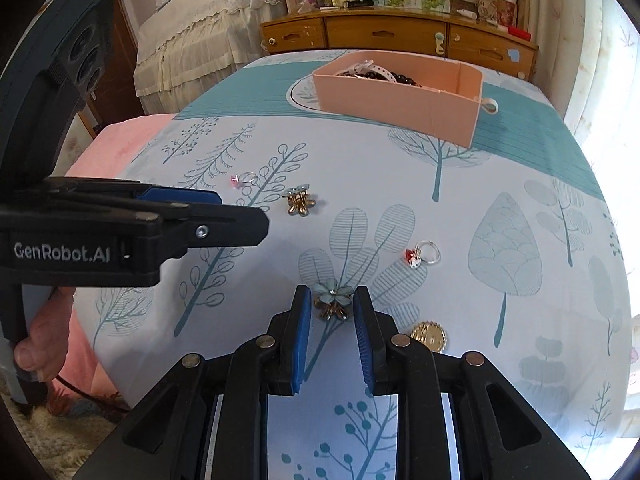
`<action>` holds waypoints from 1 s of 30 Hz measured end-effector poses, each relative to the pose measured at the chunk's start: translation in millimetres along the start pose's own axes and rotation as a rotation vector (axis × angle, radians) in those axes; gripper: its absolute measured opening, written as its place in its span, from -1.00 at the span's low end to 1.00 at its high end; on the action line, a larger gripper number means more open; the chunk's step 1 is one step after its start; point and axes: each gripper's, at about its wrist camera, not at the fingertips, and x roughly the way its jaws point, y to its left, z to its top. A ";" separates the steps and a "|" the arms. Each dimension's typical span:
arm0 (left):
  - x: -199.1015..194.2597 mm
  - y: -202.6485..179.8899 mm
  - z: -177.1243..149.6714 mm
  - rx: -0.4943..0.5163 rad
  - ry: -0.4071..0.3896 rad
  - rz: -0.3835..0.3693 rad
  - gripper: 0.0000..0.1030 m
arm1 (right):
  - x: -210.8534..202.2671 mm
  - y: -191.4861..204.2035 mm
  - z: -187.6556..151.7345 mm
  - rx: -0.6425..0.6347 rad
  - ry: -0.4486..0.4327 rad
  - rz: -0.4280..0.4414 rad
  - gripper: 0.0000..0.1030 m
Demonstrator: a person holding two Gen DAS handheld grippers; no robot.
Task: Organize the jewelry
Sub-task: 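Move left tool to green flower earring while right tool reaches it too, then grasp green flower earring with left tool and lift it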
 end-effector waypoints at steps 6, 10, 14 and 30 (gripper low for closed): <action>13.6 -3.0 4.5 -0.061 0.018 0.015 0.02 | -2.0 4.4 -5.5 -0.041 -0.045 -0.074 -0.61; 23.6 -6.2 10.3 -0.131 0.013 0.050 0.02 | -4.4 -4.1 -8.4 -0.014 -0.064 -0.057 -0.62; 28.4 -8.7 18.0 -0.204 -0.019 0.101 0.02 | -5.7 -7.9 -13.1 -0.018 -0.076 -0.050 -0.62; 38.0 -14.7 26.3 -0.285 0.014 0.172 -0.66 | -10.8 -26.4 -23.2 0.019 -0.117 0.020 -0.62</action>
